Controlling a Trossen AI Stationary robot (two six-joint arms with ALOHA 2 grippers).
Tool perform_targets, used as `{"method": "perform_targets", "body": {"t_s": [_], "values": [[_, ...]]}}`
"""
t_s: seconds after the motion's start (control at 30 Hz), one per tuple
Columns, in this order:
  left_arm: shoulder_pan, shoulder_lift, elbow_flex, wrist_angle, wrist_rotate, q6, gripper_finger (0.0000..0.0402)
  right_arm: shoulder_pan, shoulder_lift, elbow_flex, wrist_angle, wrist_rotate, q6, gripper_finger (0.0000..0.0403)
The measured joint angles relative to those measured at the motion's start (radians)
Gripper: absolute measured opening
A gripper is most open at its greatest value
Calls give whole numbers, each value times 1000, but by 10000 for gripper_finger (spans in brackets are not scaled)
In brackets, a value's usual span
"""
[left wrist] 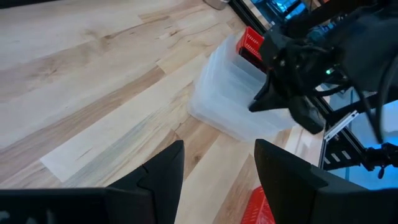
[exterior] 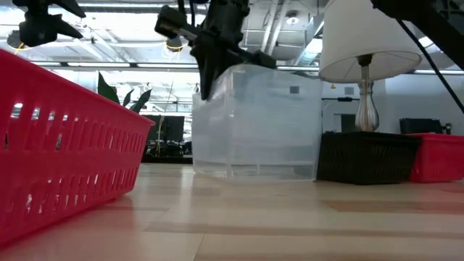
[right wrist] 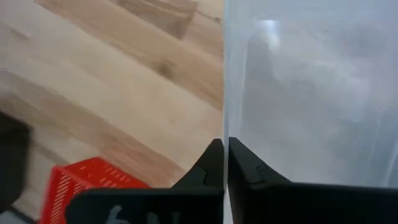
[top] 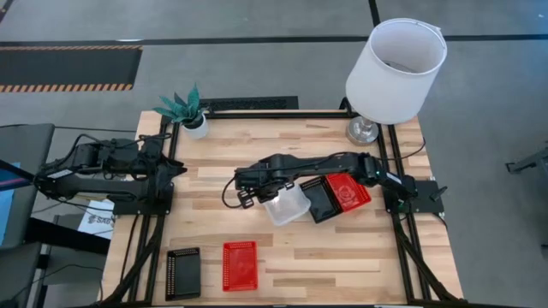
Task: Stack baskets by color
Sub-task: Adjust the stacked transparent bins
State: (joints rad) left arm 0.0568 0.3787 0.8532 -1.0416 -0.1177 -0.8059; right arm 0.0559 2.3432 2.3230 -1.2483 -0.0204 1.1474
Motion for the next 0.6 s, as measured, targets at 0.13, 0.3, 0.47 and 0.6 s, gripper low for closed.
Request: {"method": "perform_targets", "body": {"t_s": [0.13,0.3,0.47,0.6], "values": [[0,0,0,0,0,0,183,0,9,2,29,1,11,38],[0,0,0,0,0,-1,183,0,29,2,54,1,2,81],[0,0,0,0,0,-1,183,-18,29,2,96,11,13,131],[0,0,0,0,0,-4,183,-66,29,2,162,9,37,154]]}}
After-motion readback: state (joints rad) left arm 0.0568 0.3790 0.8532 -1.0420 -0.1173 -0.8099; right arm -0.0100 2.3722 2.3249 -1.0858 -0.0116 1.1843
